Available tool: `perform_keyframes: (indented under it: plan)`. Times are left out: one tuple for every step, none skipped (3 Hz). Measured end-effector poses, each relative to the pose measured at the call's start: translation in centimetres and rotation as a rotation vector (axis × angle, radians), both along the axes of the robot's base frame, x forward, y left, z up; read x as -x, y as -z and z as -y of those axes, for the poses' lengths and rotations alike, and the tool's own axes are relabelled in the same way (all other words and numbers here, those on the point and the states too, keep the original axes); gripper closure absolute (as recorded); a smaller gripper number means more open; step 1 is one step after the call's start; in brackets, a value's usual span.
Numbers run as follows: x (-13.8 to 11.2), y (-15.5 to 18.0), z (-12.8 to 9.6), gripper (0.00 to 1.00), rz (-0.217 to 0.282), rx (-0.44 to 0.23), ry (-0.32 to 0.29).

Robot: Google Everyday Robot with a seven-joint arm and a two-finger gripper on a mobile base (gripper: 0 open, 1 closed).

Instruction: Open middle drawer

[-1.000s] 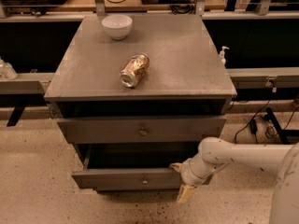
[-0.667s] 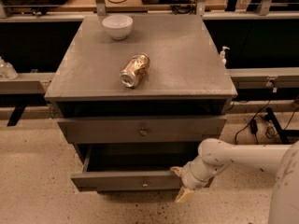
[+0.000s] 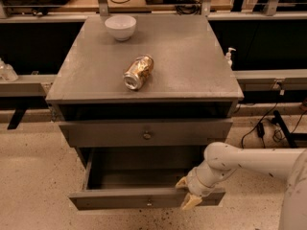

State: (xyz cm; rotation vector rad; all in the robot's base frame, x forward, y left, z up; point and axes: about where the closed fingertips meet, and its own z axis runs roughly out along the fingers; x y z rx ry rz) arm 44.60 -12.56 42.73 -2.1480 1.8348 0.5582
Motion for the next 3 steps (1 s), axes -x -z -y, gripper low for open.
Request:
perform_keyframes:
  plan:
    - [0.0,-0.08,0.0,0.23,0.0,0.0,0.0]
    - [0.0,-0.17,0.0,0.01,0.0,0.0,0.0]
    - [0.02,-0.15,-0.03,0.0,0.0,0.001,-0.001]
